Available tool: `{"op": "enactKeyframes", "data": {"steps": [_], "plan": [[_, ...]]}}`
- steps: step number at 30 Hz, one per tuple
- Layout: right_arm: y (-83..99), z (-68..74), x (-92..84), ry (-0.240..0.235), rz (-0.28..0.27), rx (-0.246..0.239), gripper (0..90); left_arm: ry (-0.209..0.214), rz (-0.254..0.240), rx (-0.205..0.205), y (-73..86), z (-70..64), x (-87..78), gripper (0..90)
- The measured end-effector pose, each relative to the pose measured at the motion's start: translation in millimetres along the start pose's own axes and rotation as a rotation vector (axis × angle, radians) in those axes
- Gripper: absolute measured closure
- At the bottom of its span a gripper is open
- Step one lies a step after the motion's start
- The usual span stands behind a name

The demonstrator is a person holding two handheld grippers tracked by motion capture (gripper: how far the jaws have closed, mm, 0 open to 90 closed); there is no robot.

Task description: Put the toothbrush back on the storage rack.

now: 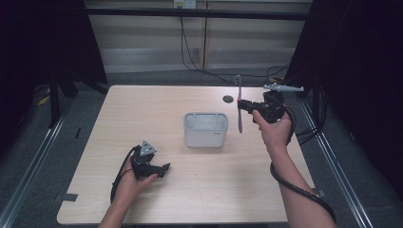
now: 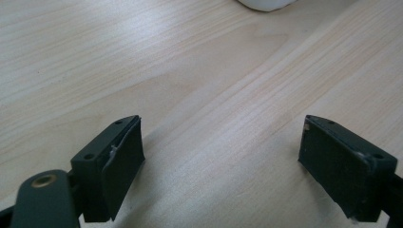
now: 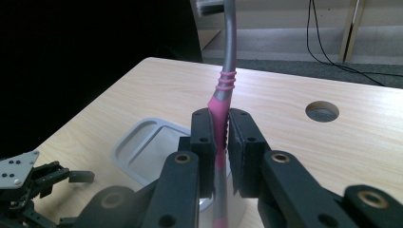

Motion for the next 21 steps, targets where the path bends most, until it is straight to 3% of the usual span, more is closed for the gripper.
{"op": "enactKeyframes", "data": {"steps": [21], "plan": [[-8.5, 6.1, 14.1, -0.019, -0.040, -0.017, 81.4, 0.001, 0.000, 0.000, 0.0, 0.0, 0.0, 14.4]]}}
Point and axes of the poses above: each handheld gripper's, and its own axes: x roughly forward along the jaws, y roughly out of its underside, z roughly to its left, the point moved 1 cm from there along x, roughly forward along the jaws, and after that the axes turned 12 degrees about -y, right-handed, at the moved point
